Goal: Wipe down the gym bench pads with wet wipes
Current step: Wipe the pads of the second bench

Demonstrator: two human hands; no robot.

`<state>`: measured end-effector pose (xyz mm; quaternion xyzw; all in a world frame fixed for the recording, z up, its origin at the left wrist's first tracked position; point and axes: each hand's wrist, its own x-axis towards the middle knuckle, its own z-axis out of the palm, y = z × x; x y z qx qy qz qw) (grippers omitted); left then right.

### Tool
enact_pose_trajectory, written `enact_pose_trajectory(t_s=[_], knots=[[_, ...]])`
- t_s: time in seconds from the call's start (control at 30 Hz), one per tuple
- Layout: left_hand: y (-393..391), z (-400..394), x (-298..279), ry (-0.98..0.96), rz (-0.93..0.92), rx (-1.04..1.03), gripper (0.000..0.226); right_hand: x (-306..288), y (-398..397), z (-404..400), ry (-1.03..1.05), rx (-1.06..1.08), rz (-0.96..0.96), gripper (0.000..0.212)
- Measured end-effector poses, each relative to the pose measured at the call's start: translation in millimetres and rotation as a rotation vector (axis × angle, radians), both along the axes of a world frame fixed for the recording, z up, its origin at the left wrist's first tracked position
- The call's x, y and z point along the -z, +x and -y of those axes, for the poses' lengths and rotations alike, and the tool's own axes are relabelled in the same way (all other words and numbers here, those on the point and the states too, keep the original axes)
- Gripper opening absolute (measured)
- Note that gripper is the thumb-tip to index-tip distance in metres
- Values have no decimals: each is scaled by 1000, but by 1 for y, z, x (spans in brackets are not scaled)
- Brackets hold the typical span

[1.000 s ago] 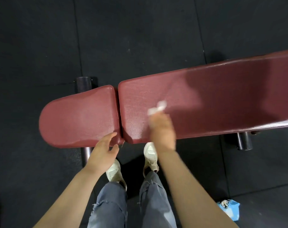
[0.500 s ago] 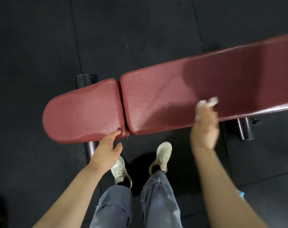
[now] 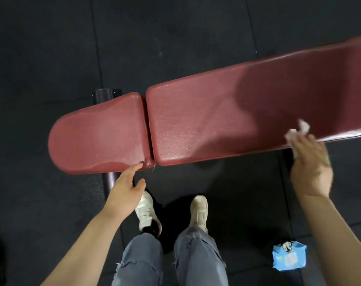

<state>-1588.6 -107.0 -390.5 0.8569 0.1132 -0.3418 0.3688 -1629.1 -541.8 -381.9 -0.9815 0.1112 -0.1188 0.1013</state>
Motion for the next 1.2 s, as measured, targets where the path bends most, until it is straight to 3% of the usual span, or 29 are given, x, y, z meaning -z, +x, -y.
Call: enact_pose_trajectory(t_s=[0.07, 0.13, 0.3, 0.37, 0.47, 0.6, 0.73, 0.9, 1.03, 1.2], knots=[[-2, 7, 0, 8, 6, -35, 50, 4, -1, -4, 36, 143, 84, 34], [-3, 15, 0, 16, 12, -44, 49, 17, 15, -50, 49, 96, 69, 34], [-1, 30, -3, 63, 47, -92, 45, 48, 38, -216, 186, -413, -314, 52], [1, 32, -4, 98, 55, -145, 42, 52, 40, -241, 112, -755, -407, 41], [0, 33, -6, 134, 66, -195, 41, 52, 55, -205, 17, -1035, -504, 37], [-7, 52, -10, 132, 24, -127, 47, 29, 51, -92, 2, -1117, -321, 40], [-9, 86, -16, 118, 20, -91, 52, 3, 40, 21, -89, -1017, -237, 41], [-13, 113, -19, 118, -9, -34, 53, -27, 26, 96, -164, -688, -239, 51], [-17, 116, -19, 127, -29, -48, 55, -36, 20, 74, 157, -444, -156, 37], [-18, 104, -18, 130, -27, -68, 58, -35, 24, 34, 409, -297, -90, 45]])
